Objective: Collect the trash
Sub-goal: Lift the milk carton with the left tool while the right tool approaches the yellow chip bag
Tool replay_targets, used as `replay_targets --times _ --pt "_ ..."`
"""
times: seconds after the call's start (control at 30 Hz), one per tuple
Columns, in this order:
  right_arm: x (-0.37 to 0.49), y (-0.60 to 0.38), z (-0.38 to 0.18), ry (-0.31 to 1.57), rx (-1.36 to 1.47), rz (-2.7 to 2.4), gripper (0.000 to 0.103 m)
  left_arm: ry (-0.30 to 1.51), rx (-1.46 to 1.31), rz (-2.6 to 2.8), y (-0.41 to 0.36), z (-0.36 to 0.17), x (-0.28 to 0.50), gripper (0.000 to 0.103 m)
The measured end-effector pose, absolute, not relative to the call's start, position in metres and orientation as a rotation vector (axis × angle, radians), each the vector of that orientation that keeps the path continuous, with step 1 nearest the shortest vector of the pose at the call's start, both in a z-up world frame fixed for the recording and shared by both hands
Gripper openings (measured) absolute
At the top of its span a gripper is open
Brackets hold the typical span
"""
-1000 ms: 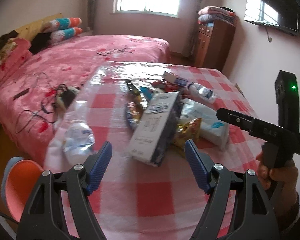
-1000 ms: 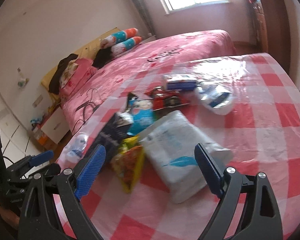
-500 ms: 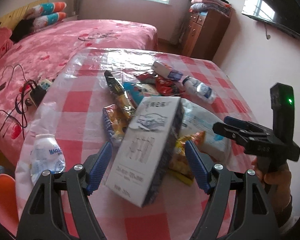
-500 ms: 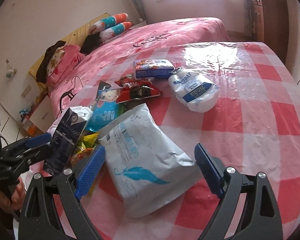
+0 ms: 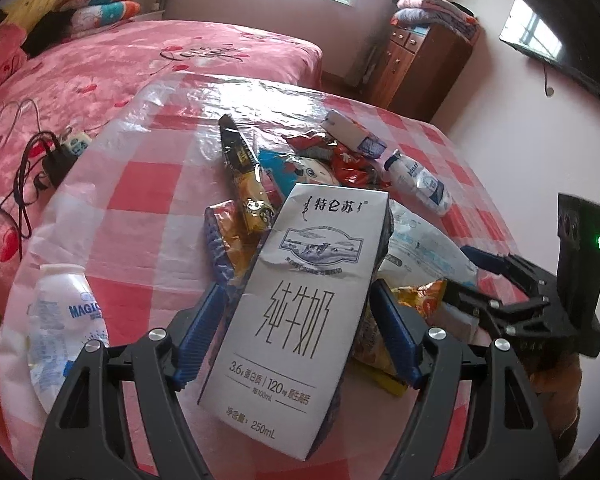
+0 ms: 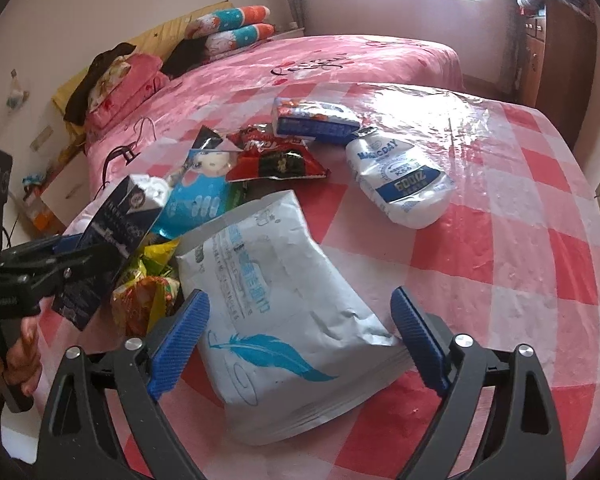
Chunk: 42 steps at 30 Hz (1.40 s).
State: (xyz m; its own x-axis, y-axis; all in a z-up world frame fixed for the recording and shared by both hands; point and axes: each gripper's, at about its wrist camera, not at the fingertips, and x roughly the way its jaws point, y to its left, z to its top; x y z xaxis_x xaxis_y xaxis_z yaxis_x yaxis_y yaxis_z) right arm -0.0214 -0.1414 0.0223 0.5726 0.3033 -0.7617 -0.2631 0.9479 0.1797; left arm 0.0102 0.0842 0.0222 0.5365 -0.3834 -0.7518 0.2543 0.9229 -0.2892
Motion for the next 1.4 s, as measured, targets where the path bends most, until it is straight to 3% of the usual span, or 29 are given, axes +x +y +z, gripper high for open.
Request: replay_targets --times 1.13,1.27,1.4 --pt "-0.043 -0.098 0.041 0.825 0.087 0.525 0.097 0.864 -0.257 -0.223 0.13 0.029 -0.022 0.072" --pt "-0.046 -0.081 0.038 0.843 0.078 0.568 0.081 0.858 -0.266 -0.224 0.136 0.03 -0.028 0.072" --pt "-0.049 -0.066 0.037 0.844 0.023 0.552 0.076 0.852 -0.274 -0.231 0.141 0.03 -0.034 0.072"
